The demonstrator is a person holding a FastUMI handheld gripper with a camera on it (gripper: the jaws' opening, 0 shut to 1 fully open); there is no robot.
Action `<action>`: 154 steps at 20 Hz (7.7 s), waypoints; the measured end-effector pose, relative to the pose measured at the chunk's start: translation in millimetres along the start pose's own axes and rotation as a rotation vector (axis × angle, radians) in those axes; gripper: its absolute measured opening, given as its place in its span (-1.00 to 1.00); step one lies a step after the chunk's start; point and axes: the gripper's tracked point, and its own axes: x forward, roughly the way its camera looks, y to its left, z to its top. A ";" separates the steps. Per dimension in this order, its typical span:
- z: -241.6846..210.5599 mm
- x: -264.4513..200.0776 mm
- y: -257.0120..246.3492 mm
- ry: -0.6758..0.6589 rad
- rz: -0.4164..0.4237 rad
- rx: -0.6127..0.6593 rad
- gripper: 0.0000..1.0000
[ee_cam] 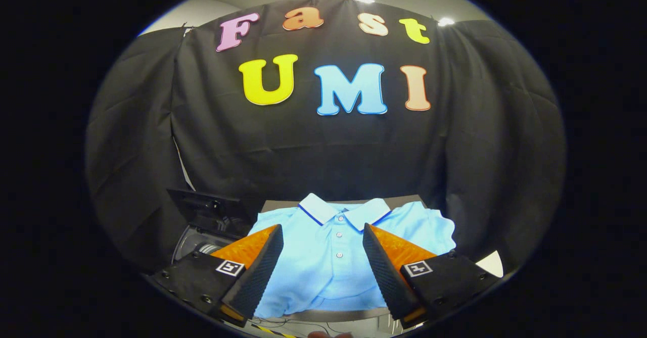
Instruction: Put the clothes into the washing machine and then close the washing machine lid.
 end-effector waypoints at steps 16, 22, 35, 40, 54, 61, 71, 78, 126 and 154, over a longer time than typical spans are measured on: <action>-71.2 63.2 -18.6 0.194 -0.067 -0.058 0.97; -76.7 64.0 -18.9 0.224 -0.034 -0.003 0.98; -76.5 65.2 -10.8 0.240 0.068 0.018 -0.36; -72.4 62.4 -11.2 0.232 0.052 0.041 -0.96; -27.2 43.0 -6.0 0.106 0.043 0.073 -0.97; 24.6 22.3 5.1 0.014 0.074 0.128 -0.97; 76.7 -27.9 58.3 -0.092 0.153 0.085 -0.97; 99.1 -42.1 116.0 -0.124 0.218 0.050 -0.97; -72.9 118.1 404.0 0.220 0.519 -0.184 -0.97; -208.0 209.9 395.3 0.410 0.360 -0.174 -0.97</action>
